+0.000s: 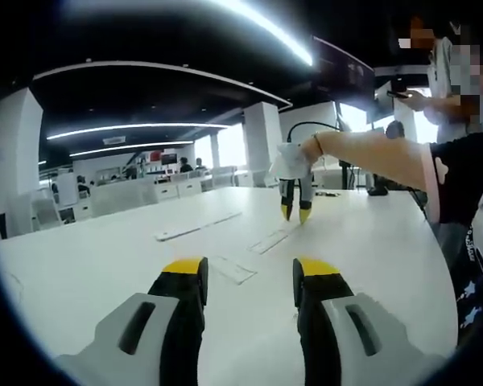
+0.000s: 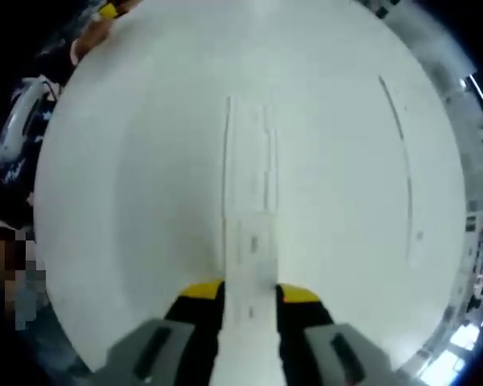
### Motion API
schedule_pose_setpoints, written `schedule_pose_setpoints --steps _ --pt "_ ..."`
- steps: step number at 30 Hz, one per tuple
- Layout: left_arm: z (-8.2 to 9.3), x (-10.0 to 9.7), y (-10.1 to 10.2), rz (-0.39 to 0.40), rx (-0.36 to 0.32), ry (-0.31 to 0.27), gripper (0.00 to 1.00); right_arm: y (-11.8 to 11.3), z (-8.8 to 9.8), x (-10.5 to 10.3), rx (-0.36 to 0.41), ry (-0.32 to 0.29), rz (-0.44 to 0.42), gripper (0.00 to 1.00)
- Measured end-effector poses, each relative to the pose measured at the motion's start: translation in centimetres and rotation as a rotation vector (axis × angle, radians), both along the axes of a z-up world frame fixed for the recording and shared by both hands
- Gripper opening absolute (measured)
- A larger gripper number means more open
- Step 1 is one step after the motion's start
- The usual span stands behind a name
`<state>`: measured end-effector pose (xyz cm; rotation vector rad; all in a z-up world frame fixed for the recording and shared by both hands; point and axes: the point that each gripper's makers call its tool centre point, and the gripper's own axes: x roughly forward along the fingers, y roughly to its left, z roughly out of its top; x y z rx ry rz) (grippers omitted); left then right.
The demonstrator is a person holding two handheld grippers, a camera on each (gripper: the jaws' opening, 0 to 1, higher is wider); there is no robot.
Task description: Locate the socket holder cover, grip the socket holder cover, clip it into the socket holder slot.
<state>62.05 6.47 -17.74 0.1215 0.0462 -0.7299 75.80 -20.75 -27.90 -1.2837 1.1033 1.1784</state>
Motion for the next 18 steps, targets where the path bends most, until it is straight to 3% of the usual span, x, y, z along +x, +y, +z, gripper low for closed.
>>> schedule_pose_setpoints --steps 5,18 --pt "0.01 -0.03 -0.05 0.000 0.001 -0.001 0.43 0.22 -0.12 -0.77 -0.003 0.003 -0.003 0.28" --pt "-0.20 0.00 -0.10 -0.005 0.008 0.003 0.43 0.83 -0.12 -0.12 -0.024 0.006 0.002 0.28"
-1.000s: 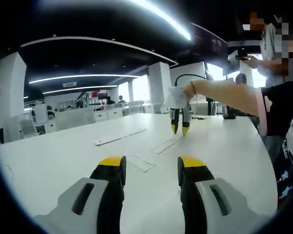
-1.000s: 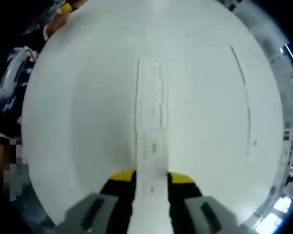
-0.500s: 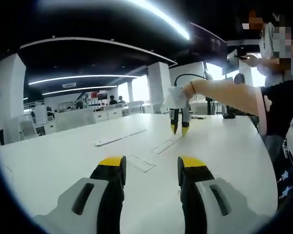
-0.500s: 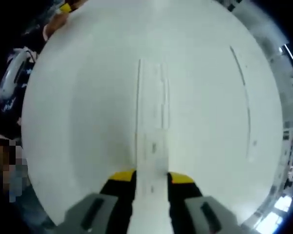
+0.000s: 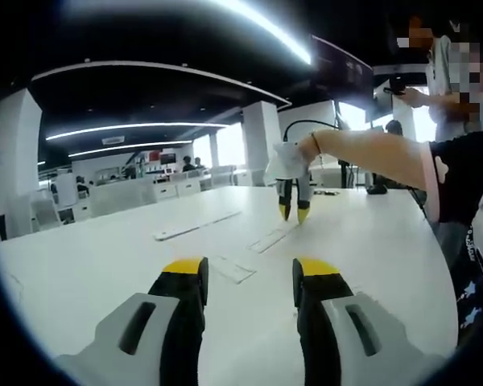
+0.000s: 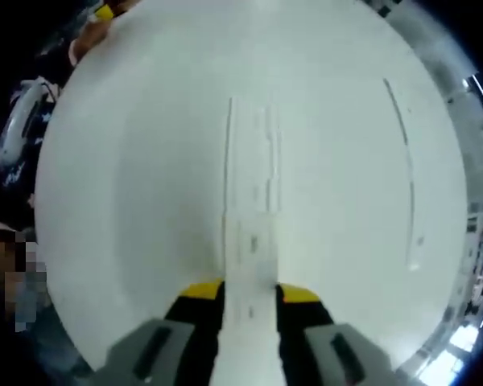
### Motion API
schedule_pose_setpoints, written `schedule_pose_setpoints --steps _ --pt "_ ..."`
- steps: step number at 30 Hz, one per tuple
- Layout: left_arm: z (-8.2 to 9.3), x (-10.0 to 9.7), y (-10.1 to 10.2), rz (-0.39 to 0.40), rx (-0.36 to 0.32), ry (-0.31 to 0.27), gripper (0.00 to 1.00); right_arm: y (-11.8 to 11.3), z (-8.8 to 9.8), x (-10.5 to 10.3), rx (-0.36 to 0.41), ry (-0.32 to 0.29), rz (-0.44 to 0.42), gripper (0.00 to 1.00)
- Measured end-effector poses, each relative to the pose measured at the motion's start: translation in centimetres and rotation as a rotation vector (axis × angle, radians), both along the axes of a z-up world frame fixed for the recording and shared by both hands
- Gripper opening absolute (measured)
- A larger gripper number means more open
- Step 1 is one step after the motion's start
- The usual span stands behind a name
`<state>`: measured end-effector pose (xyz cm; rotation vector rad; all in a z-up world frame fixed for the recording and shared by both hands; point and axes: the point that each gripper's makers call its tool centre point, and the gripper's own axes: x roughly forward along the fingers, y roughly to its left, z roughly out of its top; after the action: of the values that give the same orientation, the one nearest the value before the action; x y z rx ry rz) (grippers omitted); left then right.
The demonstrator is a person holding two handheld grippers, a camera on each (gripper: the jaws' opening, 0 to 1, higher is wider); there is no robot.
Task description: Locate the socket holder cover, grip the socket holder cover, clip it into the socket holder slot.
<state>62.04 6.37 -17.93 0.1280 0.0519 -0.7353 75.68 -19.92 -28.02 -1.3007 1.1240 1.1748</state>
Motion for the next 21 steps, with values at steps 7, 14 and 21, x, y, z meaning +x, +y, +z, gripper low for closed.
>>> schedule_pose_setpoints --steps 7,14,21 --pt "0.12 -0.06 -0.01 -0.001 -0.002 -0.005 0.43 0.43 -0.07 -0.09 0.010 0.004 -0.003 0.28" --pt "0.01 -0.20 -0.18 -0.005 0.001 -0.004 0.43 0.38 -0.05 0.10 0.005 0.004 -0.003 0.28" --pt "0.04 -0.34 -0.18 -0.004 0.002 -0.007 0.43 0.31 -0.05 0.03 0.003 0.001 -0.025 0.28"
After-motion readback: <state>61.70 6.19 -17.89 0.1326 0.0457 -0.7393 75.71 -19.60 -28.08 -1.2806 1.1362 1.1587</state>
